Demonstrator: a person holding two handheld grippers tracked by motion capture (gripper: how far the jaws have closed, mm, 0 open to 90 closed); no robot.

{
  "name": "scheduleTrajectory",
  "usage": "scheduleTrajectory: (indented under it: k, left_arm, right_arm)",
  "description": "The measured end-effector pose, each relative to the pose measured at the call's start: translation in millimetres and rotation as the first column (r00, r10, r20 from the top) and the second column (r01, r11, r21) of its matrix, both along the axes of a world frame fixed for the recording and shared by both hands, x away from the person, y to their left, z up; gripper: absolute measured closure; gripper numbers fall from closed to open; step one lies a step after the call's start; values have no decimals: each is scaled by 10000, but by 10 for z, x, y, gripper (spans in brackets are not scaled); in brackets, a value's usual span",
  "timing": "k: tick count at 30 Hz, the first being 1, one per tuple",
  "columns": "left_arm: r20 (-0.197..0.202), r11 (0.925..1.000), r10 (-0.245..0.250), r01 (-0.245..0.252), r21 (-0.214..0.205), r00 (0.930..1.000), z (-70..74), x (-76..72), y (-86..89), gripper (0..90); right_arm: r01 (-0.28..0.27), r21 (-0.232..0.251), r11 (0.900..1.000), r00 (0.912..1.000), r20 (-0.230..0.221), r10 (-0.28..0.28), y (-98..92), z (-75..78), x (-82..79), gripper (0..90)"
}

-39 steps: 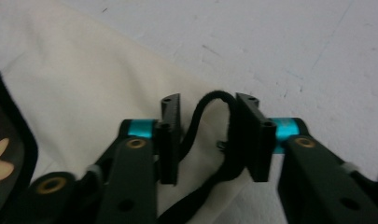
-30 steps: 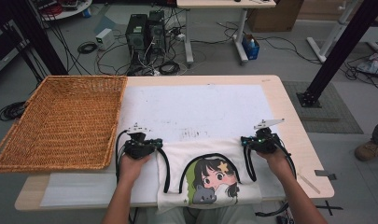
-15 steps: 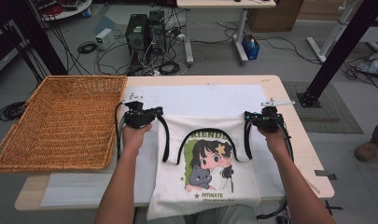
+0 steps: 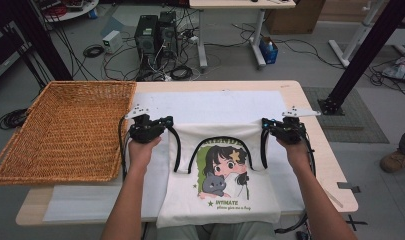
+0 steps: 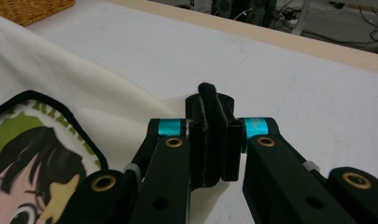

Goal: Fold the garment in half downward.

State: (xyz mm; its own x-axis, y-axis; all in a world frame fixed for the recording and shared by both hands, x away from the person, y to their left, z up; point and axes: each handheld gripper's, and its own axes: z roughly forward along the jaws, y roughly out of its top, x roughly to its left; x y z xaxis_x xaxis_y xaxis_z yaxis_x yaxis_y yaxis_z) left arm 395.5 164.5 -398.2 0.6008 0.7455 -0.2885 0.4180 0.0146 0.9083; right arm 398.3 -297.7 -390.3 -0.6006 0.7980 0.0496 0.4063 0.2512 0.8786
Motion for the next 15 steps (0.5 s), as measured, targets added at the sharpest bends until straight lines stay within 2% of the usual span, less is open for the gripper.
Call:
scheduleTrajectory:
  k: [1, 2, 3, 4, 5, 6, 8, 9, 10, 13, 14, 15]
  left_arm:
    - [49, 10000, -14, 14, 2, 10000, -7, -52, 2, 842]
    - [53, 10000, -38, 38, -16, 10000, -16, -106, 8, 842]
    - [75, 10000, -40, 41, -88, 10000, -26, -166, 10, 842]
    - [132, 10000, -62, 63, -76, 9999, -36, -228, 18, 842]
    - [148, 9998, -71, 74, -188, 9999, -47, -294, 19, 842]
    - [200, 9997, -112, 117, -226, 9997, -56, -364, 20, 842]
    - [333, 9996, -207, 213, -169, 9992, -72, -503, 15, 842]
    - [362, 9995, -269, 275, -150, 9990, -80, -574, 14, 841]
    - [425, 9993, -311, 320, -215, 9986, -90, -645, 16, 841]
    - [565, 9989, -429, 440, -185, 9975, -146, -862, 17, 841]
    - [548, 9986, -483, 495, -200, 9973, -205, -984, 21, 841]
    - [548, 9986, -483, 495, -200, 9973, -205, -984, 21, 841]
  right_arm:
    - [0, 0, 10000, 10000, 0, 0, 0, 0, 0, 863]
    - [-111, -9, 9999, 9999, 40, 111, -5, -1, -63, 863]
    - [-302, 48, 9995, 9993, 199, 301, -20, -15, -199, 863]
    - [-302, 48, 9995, 9993, 199, 301, -20, -15, -199, 863]
    - [-511, 140, 9986, 9981, 357, 506, -39, -30, -352, 862]
    - [-511, 140, 9986, 9981, 357, 506, -39, -30, -352, 862]
    - [-751, 252, 9969, 9962, 470, 739, -54, -51, -508, 863]
    - [-976, 331, 9947, 9940, 535, 958, -65, -85, -649, 862]
    - [-976, 331, 9947, 9940, 535, 958, -65, -85, -649, 862]
    - [-1216, 437, 9916, 9915, 515, 1193, -73, -156, -848, 861]
    - [-1291, 468, 9905, 9906, 510, 1267, -91, -214, -966, 860]
    - [-1314, 458, 9903, 9905, 462, 1293, -98, -250, -1018, 859]
